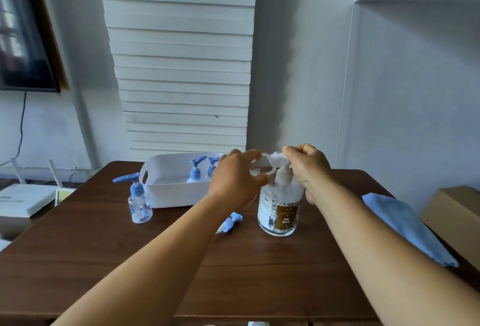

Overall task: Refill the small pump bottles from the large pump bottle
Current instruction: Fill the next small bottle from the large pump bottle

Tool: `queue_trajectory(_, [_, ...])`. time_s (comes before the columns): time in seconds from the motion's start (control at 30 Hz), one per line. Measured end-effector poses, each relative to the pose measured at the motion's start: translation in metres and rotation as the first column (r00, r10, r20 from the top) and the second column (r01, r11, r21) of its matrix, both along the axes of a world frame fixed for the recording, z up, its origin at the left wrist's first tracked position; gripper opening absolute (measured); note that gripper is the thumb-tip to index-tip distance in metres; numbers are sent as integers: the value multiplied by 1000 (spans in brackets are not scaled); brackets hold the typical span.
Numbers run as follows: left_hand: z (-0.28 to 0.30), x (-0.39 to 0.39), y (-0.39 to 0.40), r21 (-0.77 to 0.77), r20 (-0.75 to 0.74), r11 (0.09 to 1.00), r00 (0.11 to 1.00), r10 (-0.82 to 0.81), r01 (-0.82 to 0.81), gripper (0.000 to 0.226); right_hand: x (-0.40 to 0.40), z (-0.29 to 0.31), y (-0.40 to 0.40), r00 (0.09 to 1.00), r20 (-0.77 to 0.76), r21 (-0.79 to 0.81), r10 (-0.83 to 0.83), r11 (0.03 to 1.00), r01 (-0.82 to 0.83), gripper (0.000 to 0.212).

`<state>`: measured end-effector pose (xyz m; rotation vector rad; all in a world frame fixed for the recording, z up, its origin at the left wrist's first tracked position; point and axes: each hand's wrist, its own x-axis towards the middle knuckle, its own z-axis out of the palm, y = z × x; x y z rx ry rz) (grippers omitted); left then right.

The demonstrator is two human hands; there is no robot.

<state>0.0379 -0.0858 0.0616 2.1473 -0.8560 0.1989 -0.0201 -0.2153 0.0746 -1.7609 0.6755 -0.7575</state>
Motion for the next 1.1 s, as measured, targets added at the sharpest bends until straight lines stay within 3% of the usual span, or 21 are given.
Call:
queue_trajectory(0.13, [-8,0,-1,6,-28,1000,1000,2,-2,53,3,-18,3,995,92,32,-49,998,46,18])
queue_trajectory(0.37, [-2,0,1,-11,-25,1000,1000,9,-9,54,4,-1,-2,999,-35,-46,5,999,-7,16])
queue_trajectory(0.5, [-4,-2,1,11,-13,1000,1000,-5,5,51,2,-12,0,1000,27,32,13,999,-14,19])
queue_trajectory(0.67, [-8,-1,2,7,-67,1000,998,-11,12,54,4,-4,-5,989,-82,108,120,988,-111,23])
queue_trajectory(0.8, [-1,-2,0,0,-26,1000,1000,-3,3,50,2,3,-8,993,-82,39,87,996,-84,21])
queue_trajectory(0.93, [-10,-2,0,26,-37,1000,999,8,-7,52,5,-14,1,999,-17,94,47,995,-45,21])
queue_trajectory(1.1, [-2,0,1,18,-19,1000,1000,14,-14,54,2,1,-2,999,-15,4,41,999,-41,18])
